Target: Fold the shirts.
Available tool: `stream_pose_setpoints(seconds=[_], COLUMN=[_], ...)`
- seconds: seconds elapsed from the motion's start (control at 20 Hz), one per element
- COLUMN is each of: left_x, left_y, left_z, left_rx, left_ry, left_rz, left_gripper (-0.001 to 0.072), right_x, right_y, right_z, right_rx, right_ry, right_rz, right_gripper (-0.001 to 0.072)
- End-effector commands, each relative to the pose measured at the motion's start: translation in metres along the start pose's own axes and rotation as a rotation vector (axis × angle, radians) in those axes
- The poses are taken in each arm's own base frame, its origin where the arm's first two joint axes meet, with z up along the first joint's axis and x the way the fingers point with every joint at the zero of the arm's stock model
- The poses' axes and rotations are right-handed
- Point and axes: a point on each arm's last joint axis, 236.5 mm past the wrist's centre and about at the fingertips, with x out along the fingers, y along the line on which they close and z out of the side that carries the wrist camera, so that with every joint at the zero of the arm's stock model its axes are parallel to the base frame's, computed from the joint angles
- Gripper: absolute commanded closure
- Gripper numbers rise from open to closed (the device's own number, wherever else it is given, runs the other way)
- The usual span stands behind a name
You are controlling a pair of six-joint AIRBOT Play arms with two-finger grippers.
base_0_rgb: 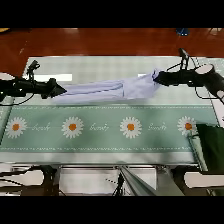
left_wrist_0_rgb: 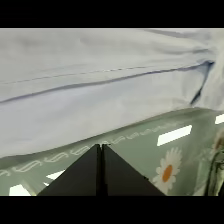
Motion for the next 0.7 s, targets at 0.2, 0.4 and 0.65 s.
stream_pose_setpoints(seconds=[0.2, 0.4, 0.65], left_x=[0.051, 0.097, 0.141], left_y=[-0.089, -0.138, -0.176], left_z=[-0.032, -0.081, -0.124], left_rx=[0.075, 0.193, 0.244], left_ry=[0.082, 0.168, 0.183], left_rz=[-0.154, -0.168, -0.151], left_gripper=[0.0683, 0.0682, 0.0682], right_x=[-0.110, -0.131, -0.154], right_y=[0.058, 0.072, 0.101], right_z=[-0.012, -0.038, -0.055], right_rx=[-0.147, -0.214, -0.246], right_ry=[0.014, 0.081, 0.082], right_rz=[-0.074, -0.160, -0.183], right_gripper=[0.0684, 0.0684, 0.0684])
